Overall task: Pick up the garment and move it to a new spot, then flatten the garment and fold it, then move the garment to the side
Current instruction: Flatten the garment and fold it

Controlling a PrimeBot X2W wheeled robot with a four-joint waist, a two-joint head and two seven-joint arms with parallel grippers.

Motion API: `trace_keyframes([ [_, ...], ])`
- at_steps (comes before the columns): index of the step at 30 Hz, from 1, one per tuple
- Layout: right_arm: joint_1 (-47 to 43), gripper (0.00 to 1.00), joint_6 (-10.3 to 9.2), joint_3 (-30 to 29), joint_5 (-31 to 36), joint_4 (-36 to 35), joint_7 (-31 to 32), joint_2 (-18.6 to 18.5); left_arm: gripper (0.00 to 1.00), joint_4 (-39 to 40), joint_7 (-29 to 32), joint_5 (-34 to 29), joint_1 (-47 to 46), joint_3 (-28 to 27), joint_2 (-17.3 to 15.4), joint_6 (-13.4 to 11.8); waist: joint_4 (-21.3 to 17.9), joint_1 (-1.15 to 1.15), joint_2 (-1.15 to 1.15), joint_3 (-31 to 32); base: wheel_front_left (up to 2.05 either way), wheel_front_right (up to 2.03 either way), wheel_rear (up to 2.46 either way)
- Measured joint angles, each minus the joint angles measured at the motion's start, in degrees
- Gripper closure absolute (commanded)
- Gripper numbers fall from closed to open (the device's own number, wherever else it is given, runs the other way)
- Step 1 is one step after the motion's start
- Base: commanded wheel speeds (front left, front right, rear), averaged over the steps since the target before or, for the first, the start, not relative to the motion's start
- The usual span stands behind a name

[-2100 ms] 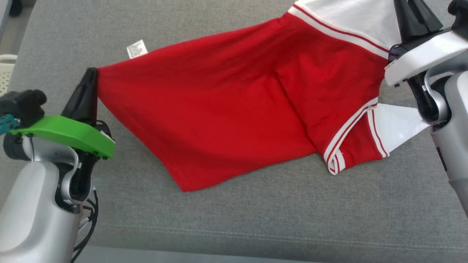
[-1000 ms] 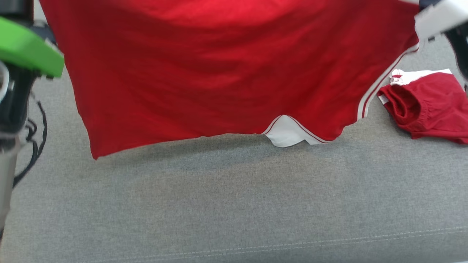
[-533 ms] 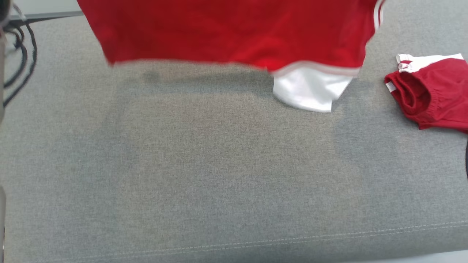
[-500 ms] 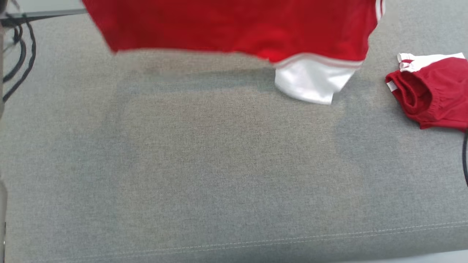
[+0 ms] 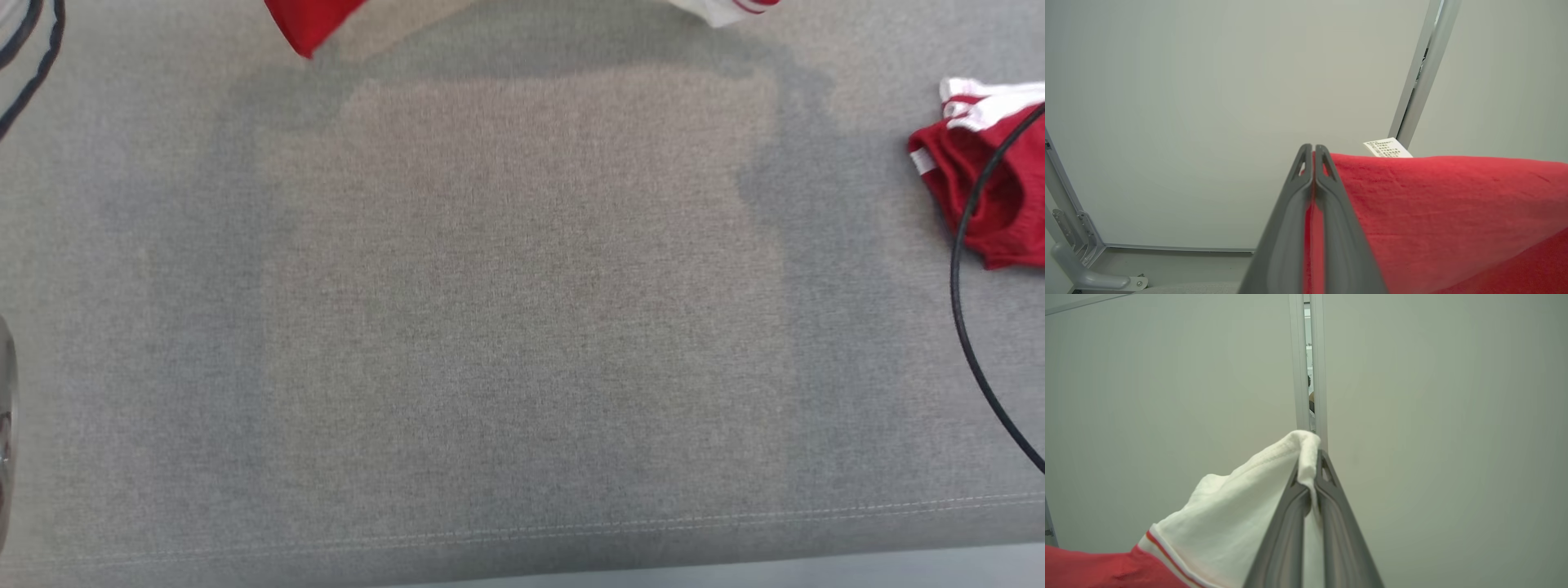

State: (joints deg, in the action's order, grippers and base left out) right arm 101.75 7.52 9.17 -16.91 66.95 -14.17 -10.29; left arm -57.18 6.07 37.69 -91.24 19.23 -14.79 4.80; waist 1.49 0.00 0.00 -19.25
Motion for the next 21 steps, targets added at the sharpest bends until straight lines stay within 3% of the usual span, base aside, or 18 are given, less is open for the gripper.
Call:
trace_keyframes([
  [8, -1.38, 1.0, 0.0, 1.36, 1.1, 5.05, 3.67, 0.93, 1.0, -7.62, -0.35, 2.6, 1.5, 0.56, 2.01, 2.15, 0.3, 0.0, 0.0, -5.85, 0.0, 0.0, 0.0],
  [12, -3.57, 1.0, 0.01, 3.34, -2.23, 4.42, 6.19, 2.11, 1.0, -8.39, -1.88, 4.72, 3.41, 0.62, 2.47, 2.52, 0.44, 0.01, 0.0, -8.2, 0.0, 0.0, 0.0],
  [17, -10.85, 1.0, -0.01, 8.64, -10.03, -2.9, 9.11, 1.93, 1.0, -3.64, -4.25, 6.8, 8.86, 3.37, 2.74, 2.6, 0.62, 0.01, 0.0, -10.08, 0.0, 0.0, 0.0],
  [21, -19.89, 1.0, -0.01, 12.44, -19.29, -12.01, 10.91, -0.91, 1.0, 0.97, -7.83, 9.46, 15.68, 5.14, 1.21, 2.58, 0.53, 0.01, 0.0, -10.13, 0.0, 0.0, 0.0],
])
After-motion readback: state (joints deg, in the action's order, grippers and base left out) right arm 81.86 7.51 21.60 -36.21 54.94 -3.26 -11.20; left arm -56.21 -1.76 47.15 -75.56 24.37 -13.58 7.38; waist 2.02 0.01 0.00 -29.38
